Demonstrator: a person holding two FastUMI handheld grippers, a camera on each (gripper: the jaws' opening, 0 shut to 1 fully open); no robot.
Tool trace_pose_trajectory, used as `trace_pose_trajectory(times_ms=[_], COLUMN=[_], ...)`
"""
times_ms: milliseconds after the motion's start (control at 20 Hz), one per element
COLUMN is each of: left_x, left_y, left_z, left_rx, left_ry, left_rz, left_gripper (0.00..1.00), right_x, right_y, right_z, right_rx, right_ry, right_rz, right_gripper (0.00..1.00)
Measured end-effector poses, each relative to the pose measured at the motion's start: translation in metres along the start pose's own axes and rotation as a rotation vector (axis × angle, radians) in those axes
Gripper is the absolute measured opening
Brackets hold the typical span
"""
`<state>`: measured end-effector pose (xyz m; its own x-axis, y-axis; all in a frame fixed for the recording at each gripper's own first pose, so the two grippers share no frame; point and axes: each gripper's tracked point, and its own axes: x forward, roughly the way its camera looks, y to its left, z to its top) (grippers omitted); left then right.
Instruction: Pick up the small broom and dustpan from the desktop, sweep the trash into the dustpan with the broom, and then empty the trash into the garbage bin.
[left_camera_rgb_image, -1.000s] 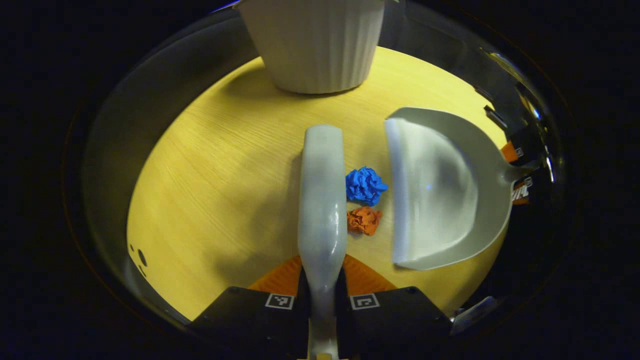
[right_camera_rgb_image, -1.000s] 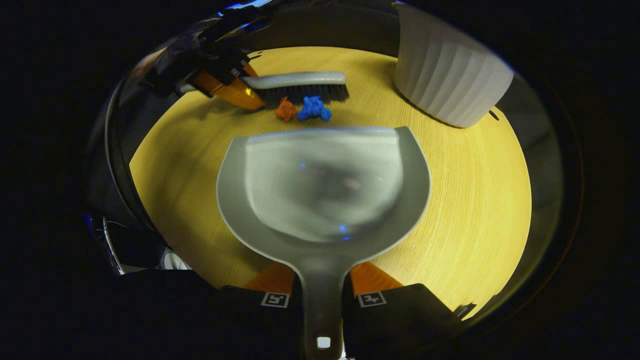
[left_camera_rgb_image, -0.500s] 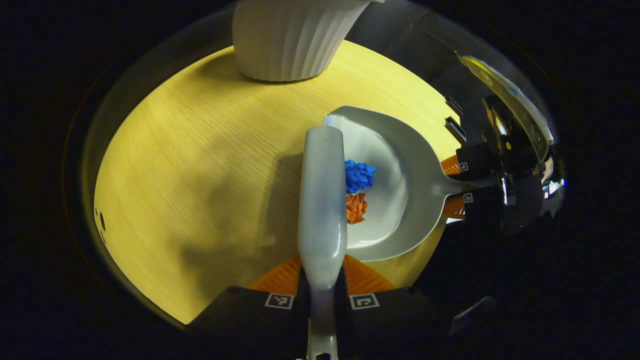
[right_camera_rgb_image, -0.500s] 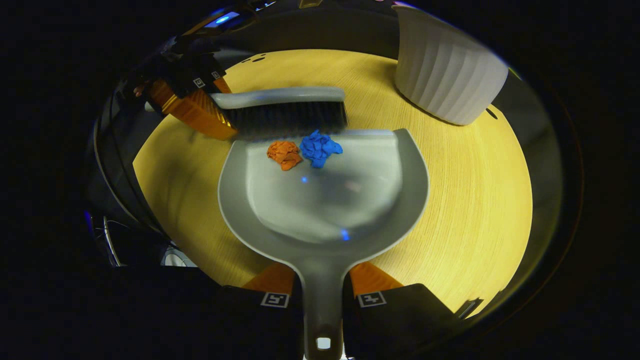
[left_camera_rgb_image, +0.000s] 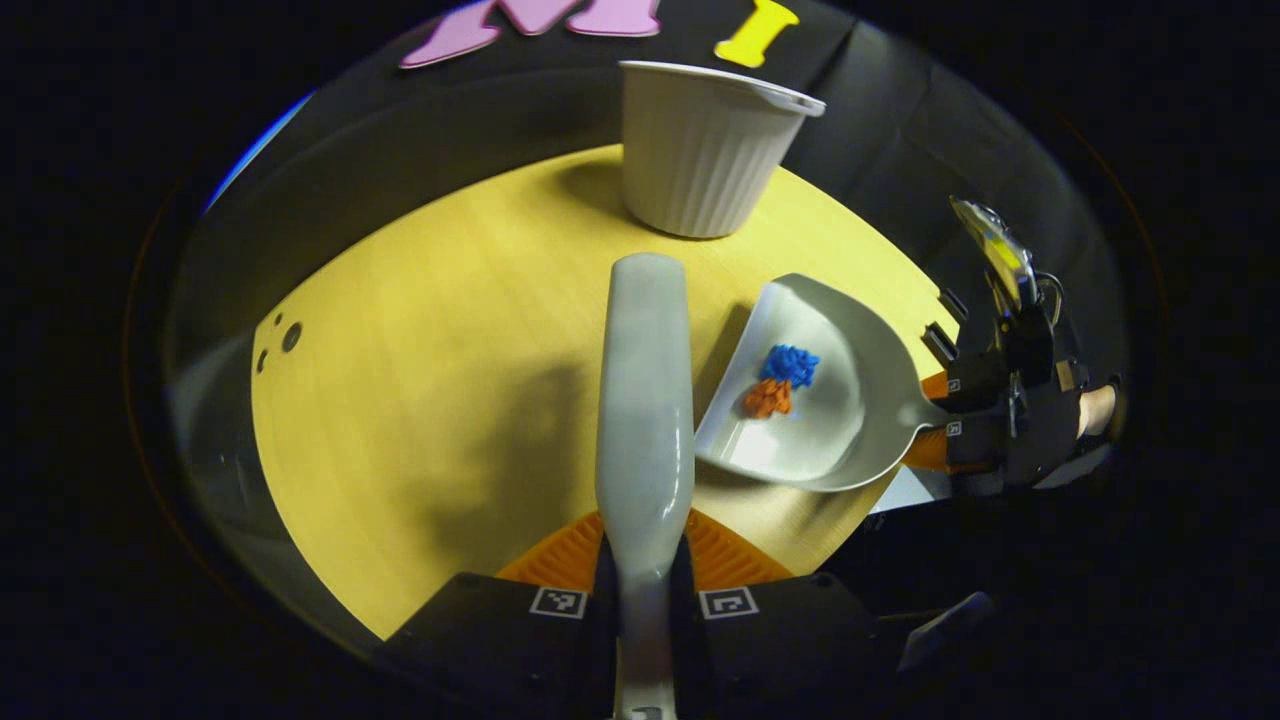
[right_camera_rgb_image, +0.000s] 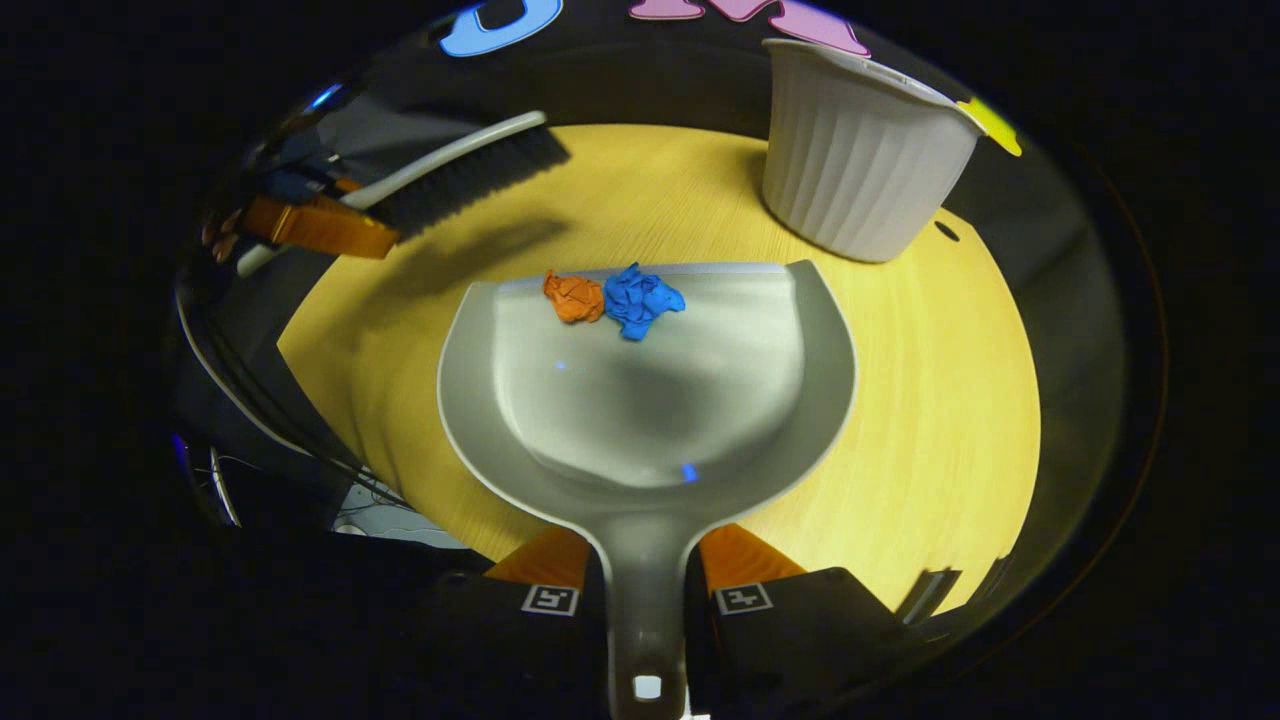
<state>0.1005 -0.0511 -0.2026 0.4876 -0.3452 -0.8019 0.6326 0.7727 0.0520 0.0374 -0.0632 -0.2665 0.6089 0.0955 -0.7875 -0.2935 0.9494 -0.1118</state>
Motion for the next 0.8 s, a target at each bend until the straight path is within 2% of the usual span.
trace_pose_trajectory(times_ms=[50, 100, 150, 200, 300, 500, 650, 800], left_x=[0.001, 0.002, 0.001, 0.001, -0.007, -0.024, -0.023, -0.022], left_y=[0.004, 0.009, 0.013, 0.017, 0.015, 0.005, 0.003, 0.010], left_z=[-0.013, -0.023, -0.028, -0.034, -0.037, -0.049, -0.061, -0.072], left_rx=[-0.022, -0.037, -0.046, -0.053, -0.076, -0.177, -0.248, -0.296], left_ry=[-0.018, -0.033, -0.044, -0.051, -0.082, -0.130, -0.145, -0.146], left_rz=[0.009, 0.017, 0.030, 0.045, 0.054, 0.017, -0.019, -0.015], left_gripper=[0.29, 0.26, 0.26, 0.26, 0.26, 0.26, 0.24, 0.27], right_x=[-0.002, -0.005, -0.008, -0.013, -0.025, -0.039, -0.055, -0.062], right_y=[-0.003, -0.010, -0.015, -0.019, -0.026, -0.011, -0.017, -0.024], right_z=[0.002, 0.005, 0.007, 0.010, 0.017, 0.027, 0.031, 0.044], right_rx=[-0.005, -0.011, -0.020, -0.031, -0.033, 0.030, 0.052, 0.084], right_ry=[-0.013, -0.025, -0.030, -0.035, -0.057, -0.084, -0.117, -0.139], right_rz=[-0.016, -0.035, -0.054, -0.067, -0.080, -0.016, -0.022, -0.033], right_gripper=[0.30, 0.34, 0.29, 0.34, 0.34, 0.34, 0.34, 0.34])
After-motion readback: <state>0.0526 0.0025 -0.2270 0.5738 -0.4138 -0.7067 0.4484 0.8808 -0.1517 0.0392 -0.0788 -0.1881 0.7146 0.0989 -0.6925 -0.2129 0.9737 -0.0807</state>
